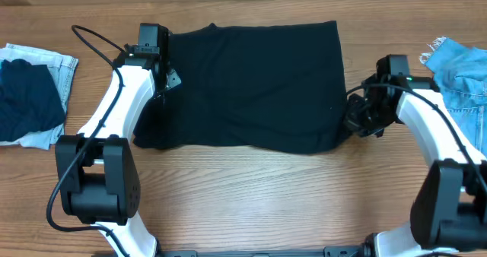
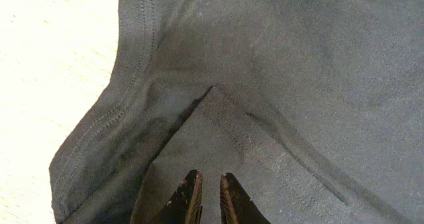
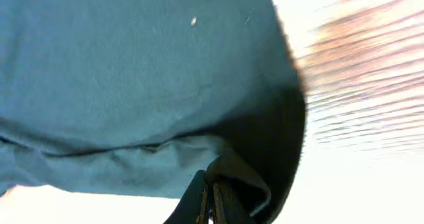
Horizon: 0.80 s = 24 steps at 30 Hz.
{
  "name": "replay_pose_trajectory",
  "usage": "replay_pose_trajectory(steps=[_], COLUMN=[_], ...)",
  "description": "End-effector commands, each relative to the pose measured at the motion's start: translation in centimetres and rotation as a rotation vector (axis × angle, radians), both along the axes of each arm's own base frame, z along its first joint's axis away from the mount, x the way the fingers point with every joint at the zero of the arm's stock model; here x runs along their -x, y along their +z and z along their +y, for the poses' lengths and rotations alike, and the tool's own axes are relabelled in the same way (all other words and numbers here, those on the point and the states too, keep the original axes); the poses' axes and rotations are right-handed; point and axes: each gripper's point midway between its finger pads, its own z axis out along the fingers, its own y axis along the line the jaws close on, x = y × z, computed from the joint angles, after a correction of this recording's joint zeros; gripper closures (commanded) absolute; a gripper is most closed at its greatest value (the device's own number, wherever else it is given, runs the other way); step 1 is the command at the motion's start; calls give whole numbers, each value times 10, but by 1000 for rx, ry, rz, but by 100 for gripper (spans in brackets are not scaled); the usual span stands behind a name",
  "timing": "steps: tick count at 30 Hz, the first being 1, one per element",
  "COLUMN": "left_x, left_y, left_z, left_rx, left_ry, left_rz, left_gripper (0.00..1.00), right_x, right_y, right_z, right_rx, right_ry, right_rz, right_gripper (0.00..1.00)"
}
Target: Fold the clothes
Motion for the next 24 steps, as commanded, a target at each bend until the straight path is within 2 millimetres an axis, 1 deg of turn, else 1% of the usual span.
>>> replay_pose_trajectory(steps=[1, 6, 9, 11, 13, 15, 21, 24], left_x=[-7, -7, -7, -7, -7, -7, -7, -11], left_y=[10, 10, 10, 10, 10, 10, 11, 12], left_z=[0, 0, 0, 0, 0, 0, 0, 0], left_rx=[11, 11, 11, 11, 11, 11, 8, -29], left_ry=[-10, -10, -10, -9, -10, -10, -15, -110], left_rz=[-27, -26, -27, -28, -28, -27, -29, -30], left_gripper=[86, 86, 86, 86, 86, 86, 85, 76], right_x=[-13, -27, -37, -50, -58, -64, -64, -62], right_y=[5, 6, 7, 11, 14, 16, 14, 9], right_z=[-15, -29, -30, -31, -31, -31, -31, -29], right_rx=[86, 154, 154, 154, 154, 154, 154, 143], right_ry=[-43, -109, -111, -115, -118, -120, -119, -115], right_rz=[-48, -93, -133, -187, -223, -246, -244, -225], right_gripper=[96, 96, 96, 96, 96, 96, 96, 95])
